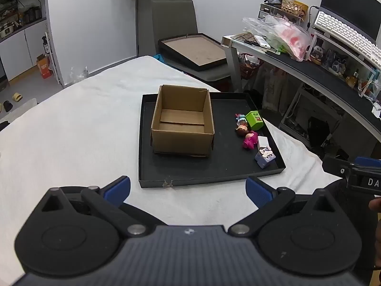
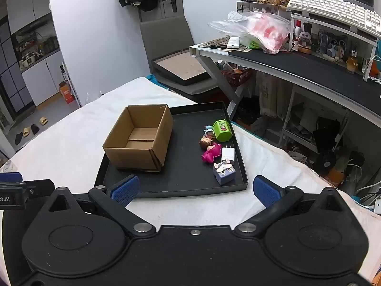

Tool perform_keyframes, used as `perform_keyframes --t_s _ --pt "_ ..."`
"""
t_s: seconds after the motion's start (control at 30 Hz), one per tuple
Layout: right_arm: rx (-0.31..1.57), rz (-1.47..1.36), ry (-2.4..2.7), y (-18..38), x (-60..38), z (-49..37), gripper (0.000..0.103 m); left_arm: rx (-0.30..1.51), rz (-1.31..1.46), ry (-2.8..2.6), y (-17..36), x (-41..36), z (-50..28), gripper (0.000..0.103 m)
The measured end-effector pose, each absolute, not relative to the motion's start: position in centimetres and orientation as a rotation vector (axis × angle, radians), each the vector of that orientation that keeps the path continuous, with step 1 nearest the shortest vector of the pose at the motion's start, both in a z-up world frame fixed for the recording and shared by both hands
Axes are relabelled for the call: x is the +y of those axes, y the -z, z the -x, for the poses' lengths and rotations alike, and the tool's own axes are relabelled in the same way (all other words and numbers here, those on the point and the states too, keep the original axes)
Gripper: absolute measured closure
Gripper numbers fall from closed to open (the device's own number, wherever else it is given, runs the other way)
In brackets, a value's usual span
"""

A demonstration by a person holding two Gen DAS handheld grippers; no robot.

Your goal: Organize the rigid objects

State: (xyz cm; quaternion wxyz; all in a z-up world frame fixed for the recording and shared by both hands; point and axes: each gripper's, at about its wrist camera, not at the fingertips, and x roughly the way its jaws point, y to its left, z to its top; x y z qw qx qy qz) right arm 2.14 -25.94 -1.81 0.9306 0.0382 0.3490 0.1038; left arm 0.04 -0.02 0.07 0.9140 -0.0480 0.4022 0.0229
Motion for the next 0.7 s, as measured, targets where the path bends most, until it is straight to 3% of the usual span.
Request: perform_keyframes --t_s 0.7 --pt "0.721 -0.06 -0.227 1.43 -25.47 -2.03 0.0 0.822 0.116 -0.042 -0.48 0.4 0.06 0.001"
